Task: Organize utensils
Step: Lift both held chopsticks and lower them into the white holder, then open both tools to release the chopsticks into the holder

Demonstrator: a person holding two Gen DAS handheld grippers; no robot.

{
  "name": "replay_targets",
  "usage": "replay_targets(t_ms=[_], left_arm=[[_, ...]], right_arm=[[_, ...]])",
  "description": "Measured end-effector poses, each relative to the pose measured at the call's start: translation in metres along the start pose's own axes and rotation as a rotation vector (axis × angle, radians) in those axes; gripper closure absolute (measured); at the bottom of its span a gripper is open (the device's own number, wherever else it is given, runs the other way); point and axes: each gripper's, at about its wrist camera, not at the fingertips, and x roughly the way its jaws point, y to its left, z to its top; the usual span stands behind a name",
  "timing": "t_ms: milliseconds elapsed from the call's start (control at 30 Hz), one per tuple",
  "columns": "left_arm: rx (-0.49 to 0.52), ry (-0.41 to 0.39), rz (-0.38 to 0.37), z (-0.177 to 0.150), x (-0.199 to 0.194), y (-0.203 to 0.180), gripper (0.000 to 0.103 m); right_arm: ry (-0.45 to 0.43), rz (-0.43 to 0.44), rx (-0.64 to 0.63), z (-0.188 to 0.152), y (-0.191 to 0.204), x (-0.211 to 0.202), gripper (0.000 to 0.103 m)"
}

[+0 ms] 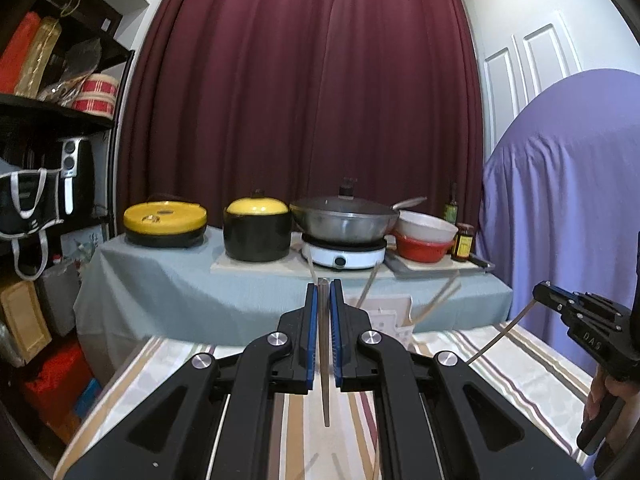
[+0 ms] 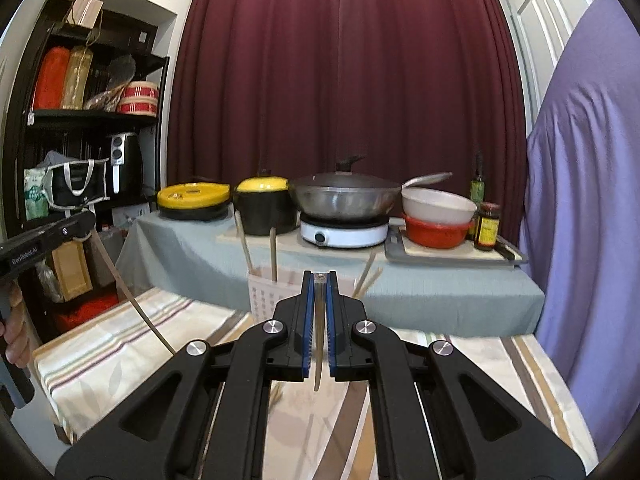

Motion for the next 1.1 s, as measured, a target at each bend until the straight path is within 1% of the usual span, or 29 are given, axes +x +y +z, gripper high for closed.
replay_targets(t_ms=[133,300,400,567,633,767,900,1100], left_arm=[[0.016,-0.045,-0.005,0.022,0.018,-0.002,0.096],[0.005,-0.086,-0.024,0.053,0.051,-0.002,0.096],[0.01,-0.113,-0.016,0.068,0.069,-0.003,0.096],[0.001,-0.142,-0.007,0.088,0.099,-0.005,0.096],[-0.001,-0.14,-0.008,0.09,0.109,-0.005,0.096],[0.0,-0.104,-0.01,0.084,0.135,-0.008,0.096],[0.002,-0.044,-0.015,0.066,0.16,-0.01,0.096],[0.017,0.028,-0.022,0.042,0.182,-0.014,0.096]], right_arm=[[-0.046,-0.008,-0.023,0.024,-0.006,0.014,0.097],[-0.096,-0.01,-0.026,0.058,-0.018,0.041,0.097],[-0.1,-0.006,-0.02,0.071,-0.026,0.061,0.097],[-0.071,0.0,-0.018,0.079,-0.034,0.097,0.097],[-0.054,0.001,-0.022,0.078,-0.034,0.111,0.097],[-0.007,0.013,-0.022,0.069,-0.032,0.138,0.097],[0.051,0.028,-0.014,0.054,-0.03,0.163,0.097],[0.114,0.035,-0.013,0.033,-0.026,0.187,0.097]])
